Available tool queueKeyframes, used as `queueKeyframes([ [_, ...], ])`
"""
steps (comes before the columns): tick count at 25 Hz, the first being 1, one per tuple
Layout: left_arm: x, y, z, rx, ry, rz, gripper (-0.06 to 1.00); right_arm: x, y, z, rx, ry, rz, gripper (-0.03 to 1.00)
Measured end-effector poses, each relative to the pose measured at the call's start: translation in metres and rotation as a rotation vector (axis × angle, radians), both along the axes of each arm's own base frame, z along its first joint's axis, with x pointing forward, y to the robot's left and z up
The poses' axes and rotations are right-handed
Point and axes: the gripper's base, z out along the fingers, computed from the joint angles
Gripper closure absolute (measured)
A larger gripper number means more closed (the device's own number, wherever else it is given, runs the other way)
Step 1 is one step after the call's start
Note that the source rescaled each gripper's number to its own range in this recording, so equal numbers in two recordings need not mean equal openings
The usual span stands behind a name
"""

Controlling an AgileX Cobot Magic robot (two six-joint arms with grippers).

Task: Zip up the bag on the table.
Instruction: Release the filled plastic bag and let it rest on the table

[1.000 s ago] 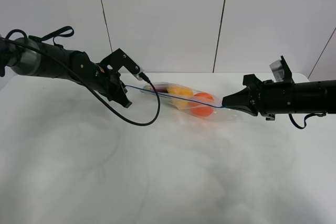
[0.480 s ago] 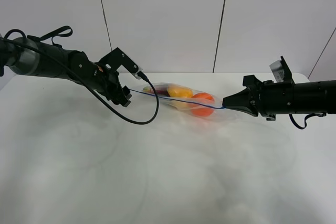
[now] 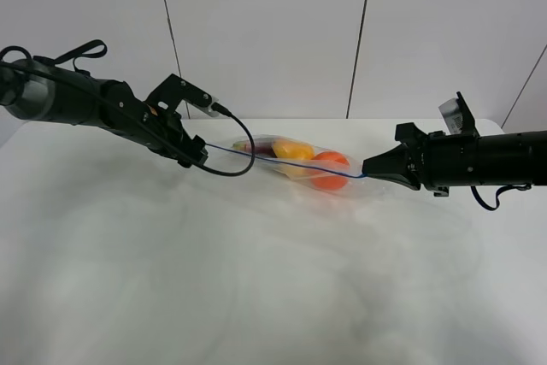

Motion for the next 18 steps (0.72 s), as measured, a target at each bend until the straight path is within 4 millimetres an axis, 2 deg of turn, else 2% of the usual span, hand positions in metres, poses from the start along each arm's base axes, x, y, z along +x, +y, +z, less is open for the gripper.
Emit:
queueKeyframes([
  [8,0.001,0.057,-0.006,-0.098,0.14,0.264,0.09,0.0,0.0,0.0,-0.001,0.0,0.0,0.97],
  [18,-0.007,0.114,-0.013,-0.074,0.269,0.401,0.09,0.0,0.0,0.0,-0.007,0.001,0.004,0.97],
])
